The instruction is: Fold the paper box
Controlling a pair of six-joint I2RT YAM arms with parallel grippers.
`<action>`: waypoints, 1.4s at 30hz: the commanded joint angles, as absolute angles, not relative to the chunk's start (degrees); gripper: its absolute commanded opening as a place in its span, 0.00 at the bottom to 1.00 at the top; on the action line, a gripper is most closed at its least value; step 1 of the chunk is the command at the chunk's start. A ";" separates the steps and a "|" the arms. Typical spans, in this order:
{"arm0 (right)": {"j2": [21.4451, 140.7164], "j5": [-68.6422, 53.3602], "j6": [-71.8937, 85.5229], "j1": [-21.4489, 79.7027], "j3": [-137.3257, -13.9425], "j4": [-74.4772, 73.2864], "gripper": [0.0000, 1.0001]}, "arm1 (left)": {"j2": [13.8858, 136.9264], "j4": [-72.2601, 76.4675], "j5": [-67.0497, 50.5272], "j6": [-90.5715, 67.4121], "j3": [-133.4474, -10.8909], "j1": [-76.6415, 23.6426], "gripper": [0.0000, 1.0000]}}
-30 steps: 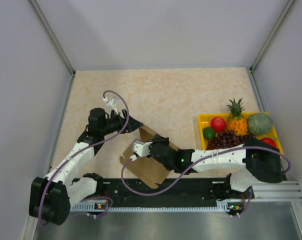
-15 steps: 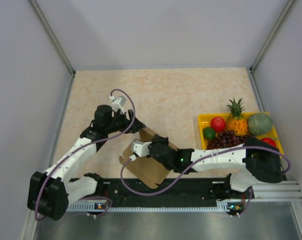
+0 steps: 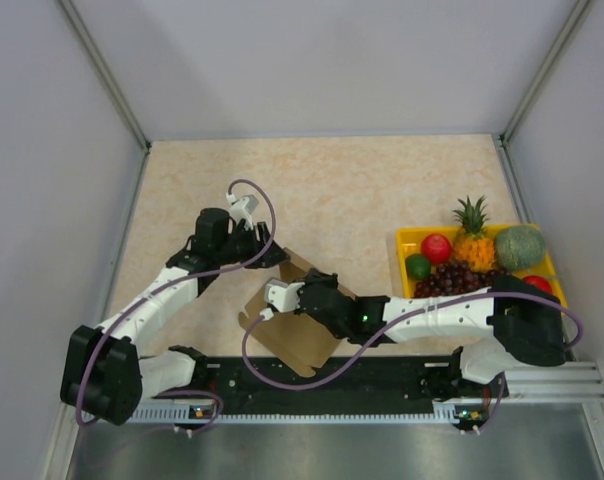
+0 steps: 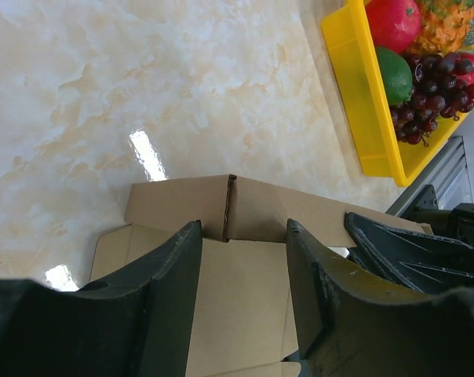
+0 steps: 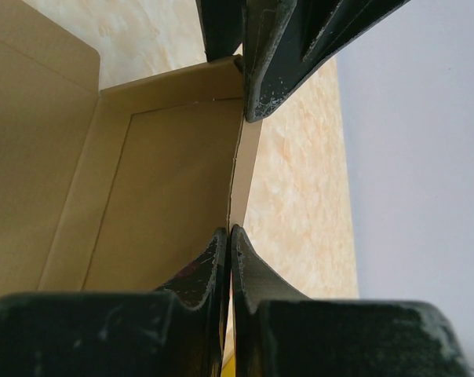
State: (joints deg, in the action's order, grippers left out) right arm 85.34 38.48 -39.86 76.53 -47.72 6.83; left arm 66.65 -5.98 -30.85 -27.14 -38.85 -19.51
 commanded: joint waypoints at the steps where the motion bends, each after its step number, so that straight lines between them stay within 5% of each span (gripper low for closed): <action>1: 85.87 31.73 -37.09 76.55 -47.72 2.02 0.00 | 66.27 -3.43 -31.64 -27.16 -40.08 -19.34 0.51; 7: 86.13 31.11 -37.09 76.55 -48.08 2.02 0.00 | 67.59 -3.08 -30.85 -26.81 -40.43 -19.07 0.50; 15: 86.48 30.50 -36.83 76.55 -48.69 1.32 0.00 | 68.29 -2.29 -29.27 -25.84 -37.80 -19.07 0.31; 31: 87.45 29.88 -35.33 76.73 -48.96 0.53 0.00 | 67.06 -3.86 -24.52 -24.08 -34.19 -19.07 0.15; 37: 88.42 31.11 -32.88 76.55 -49.75 0.79 0.00 | 63.47 -8.34 -23.30 -23.21 -38.75 -18.98 0.45; 42: 87.02 32.96 -28.66 75.33 -49.22 1.14 0.00 | 58.89 -15.80 -18.73 -23.47 -46.65 -18.20 0.60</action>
